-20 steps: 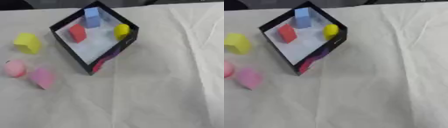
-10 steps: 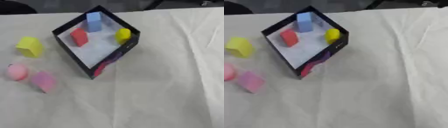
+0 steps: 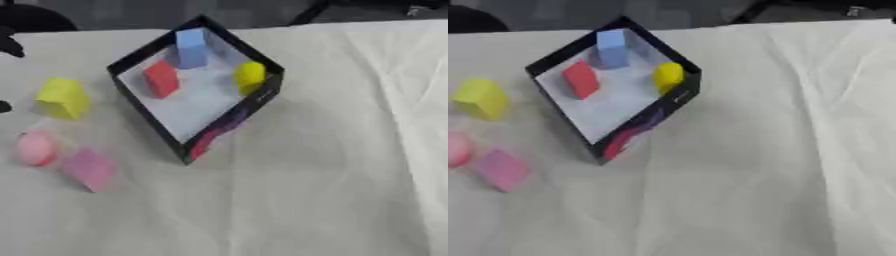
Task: Pick up objects on the table and place them in the box.
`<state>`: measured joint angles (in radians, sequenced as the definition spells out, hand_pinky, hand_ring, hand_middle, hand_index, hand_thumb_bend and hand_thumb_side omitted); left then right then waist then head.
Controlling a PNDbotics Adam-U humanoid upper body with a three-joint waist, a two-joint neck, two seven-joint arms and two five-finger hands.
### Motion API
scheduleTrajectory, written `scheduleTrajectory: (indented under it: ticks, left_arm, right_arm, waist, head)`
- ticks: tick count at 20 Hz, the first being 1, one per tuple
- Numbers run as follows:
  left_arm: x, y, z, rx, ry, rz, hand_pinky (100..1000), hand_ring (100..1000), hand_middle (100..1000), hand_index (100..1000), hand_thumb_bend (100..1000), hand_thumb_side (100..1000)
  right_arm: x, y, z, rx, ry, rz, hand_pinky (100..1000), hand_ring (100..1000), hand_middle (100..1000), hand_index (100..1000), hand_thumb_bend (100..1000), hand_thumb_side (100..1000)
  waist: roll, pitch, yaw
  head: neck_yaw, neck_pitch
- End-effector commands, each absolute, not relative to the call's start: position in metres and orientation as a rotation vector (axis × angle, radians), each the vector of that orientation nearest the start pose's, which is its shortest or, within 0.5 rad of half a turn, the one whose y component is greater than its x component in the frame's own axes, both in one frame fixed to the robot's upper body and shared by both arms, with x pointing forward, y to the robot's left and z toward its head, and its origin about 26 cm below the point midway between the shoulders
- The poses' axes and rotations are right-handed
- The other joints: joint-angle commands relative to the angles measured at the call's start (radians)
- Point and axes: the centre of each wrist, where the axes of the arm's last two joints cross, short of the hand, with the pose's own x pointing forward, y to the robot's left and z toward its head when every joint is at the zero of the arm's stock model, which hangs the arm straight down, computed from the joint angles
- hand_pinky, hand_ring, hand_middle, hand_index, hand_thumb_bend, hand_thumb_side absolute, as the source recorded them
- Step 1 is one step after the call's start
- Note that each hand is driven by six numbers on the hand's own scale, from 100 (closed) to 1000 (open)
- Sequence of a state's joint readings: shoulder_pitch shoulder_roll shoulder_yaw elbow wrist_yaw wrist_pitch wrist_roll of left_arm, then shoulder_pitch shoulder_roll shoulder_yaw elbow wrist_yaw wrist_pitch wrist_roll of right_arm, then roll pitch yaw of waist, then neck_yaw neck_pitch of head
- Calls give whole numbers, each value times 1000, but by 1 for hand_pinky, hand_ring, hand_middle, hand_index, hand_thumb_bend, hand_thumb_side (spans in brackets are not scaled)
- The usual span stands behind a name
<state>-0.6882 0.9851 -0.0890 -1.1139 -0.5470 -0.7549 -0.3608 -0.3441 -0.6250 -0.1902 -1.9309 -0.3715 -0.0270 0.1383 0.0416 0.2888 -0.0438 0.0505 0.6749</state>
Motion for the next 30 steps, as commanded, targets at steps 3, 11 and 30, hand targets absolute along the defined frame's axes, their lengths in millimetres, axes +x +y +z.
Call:
scheduleTrajectory:
  ticks: [3,11,30]
  left_arm:
    - [380,476,288,929,-1477,-1986,908,989,828,866,509,252]
    - [384,476,285,916,-1421,-1995,937,1000,821,871,488,259]
    - [392,472,284,862,-1369,-1985,947,1000,824,879,453,238]
  right_arm:
    - [299,-350,269,-124,-2316,486,906,614,621,845,100,529]
    - [300,-350,269,-125,-2306,492,910,620,621,846,100,524]
    - [302,-349,271,-108,-2309,518,914,619,619,844,100,518]
  waist:
    - [15,13,-3]
    - [21,35,-12]
    - [21,56,-36]
  head:
    - [7,-21]
    - [22,-33]
    - [27,-70]
